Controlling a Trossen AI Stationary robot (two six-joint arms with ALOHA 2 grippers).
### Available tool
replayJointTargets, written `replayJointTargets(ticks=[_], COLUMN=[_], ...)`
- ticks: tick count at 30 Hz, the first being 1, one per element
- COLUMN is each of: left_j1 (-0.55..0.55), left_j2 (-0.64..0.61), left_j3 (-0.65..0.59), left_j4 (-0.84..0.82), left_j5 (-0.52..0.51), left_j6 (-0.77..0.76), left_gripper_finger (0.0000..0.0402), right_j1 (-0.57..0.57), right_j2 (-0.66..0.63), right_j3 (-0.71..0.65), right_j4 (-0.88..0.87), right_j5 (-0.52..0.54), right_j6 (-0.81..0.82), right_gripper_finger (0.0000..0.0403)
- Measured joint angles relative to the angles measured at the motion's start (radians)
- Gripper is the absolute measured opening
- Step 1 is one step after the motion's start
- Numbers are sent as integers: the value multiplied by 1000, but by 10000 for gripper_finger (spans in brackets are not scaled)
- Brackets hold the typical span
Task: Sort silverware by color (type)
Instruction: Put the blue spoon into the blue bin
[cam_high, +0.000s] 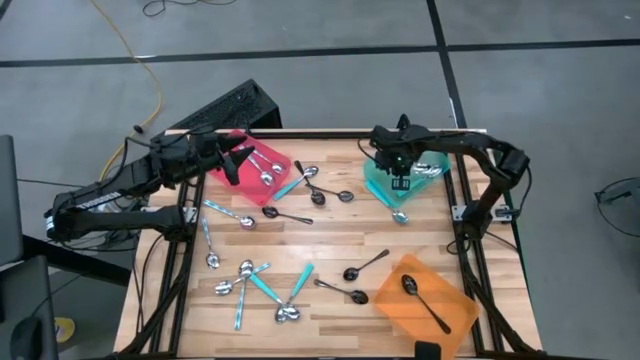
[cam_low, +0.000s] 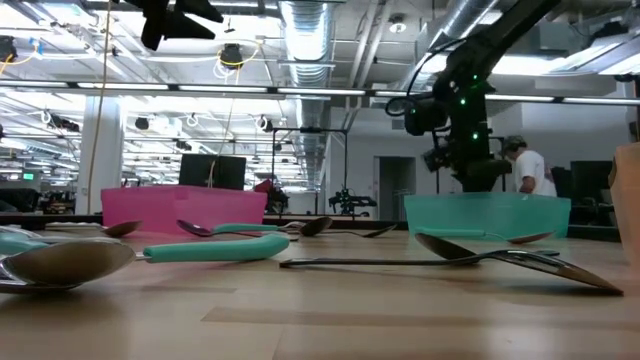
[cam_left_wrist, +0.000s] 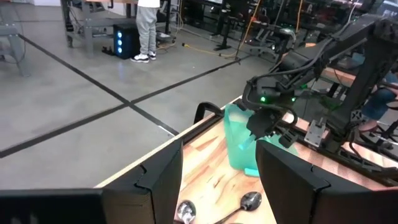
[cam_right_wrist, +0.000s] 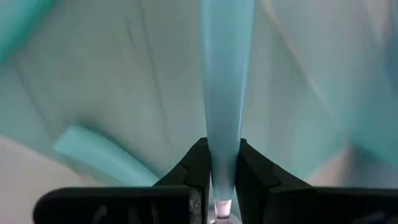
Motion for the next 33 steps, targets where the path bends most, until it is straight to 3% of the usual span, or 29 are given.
replayJointTargets(ticks=[8,19,33], left_j1=[0,0,0], left_j2=[0,1,0], left_j3=[0,0,0], left_j4=[-22,-20,-20], left_j5=[-2,-47,-53], left_j6=[-8,-7,-12], left_gripper_finger=[187,187,187], right_j1=[-37,-36,-57], right_j2=[-10,-10,-10], right_j3=[-55,-154,-159], right_j4=[103,231,285], right_j5=[-74,-93,-153], right_j6=[10,19,15], right_gripper_finger=[70,70,71])
